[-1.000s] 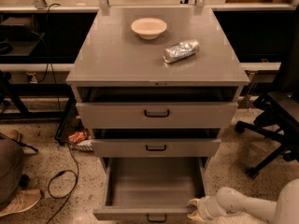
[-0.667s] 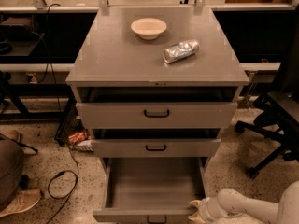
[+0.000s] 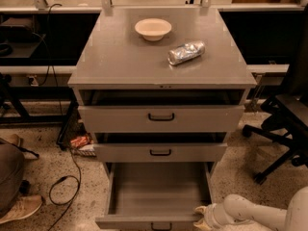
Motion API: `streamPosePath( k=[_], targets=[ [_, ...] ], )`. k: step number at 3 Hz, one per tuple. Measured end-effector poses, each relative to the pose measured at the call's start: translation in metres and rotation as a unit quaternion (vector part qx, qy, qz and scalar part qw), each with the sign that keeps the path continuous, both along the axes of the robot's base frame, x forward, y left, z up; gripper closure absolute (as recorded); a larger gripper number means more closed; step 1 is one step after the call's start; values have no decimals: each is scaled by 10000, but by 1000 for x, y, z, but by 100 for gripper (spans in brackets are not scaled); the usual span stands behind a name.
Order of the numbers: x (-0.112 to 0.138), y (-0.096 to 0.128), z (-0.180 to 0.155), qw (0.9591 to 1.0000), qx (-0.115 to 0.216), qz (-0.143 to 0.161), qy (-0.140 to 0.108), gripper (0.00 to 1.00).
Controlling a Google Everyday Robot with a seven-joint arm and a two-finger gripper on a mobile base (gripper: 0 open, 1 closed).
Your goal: Open bottom drawer
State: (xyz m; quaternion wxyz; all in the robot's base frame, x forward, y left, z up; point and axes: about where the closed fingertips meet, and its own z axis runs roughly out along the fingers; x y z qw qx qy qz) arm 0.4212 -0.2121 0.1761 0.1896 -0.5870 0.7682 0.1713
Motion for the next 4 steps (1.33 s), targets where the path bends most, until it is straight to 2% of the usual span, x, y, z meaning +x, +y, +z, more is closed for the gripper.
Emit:
streamPosePath(
  k=[2,3,4],
  targets=[
    [-3,3,-2,10000,19,15,26,13],
    [-2,-11,12,9998,-147,-31,-108,0],
    [7,-37,40,9986,-332,-209,-364,0]
  ],
)
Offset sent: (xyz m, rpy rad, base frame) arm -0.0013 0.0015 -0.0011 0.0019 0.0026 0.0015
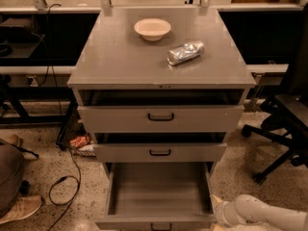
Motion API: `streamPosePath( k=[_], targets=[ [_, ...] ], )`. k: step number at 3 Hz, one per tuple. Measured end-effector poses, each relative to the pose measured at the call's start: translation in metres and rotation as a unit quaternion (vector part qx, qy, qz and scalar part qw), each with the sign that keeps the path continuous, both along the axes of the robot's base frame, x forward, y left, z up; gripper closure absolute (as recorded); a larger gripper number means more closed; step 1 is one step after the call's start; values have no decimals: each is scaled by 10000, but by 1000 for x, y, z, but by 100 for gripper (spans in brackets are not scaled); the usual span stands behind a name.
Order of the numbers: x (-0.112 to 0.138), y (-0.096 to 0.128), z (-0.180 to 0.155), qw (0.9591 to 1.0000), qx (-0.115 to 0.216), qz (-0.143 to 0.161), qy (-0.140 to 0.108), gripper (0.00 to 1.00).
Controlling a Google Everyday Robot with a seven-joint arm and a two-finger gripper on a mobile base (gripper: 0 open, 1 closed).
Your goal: Open bottom drawer
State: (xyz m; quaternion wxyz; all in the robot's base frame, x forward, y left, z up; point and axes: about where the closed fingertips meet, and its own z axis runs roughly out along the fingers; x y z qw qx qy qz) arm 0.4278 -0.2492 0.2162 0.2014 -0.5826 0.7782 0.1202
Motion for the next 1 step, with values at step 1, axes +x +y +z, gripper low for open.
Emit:
streamPosePath(
  k=[1],
  targets=[
    [21,-38,37,9990,-99,-278,-341,0]
  ],
)
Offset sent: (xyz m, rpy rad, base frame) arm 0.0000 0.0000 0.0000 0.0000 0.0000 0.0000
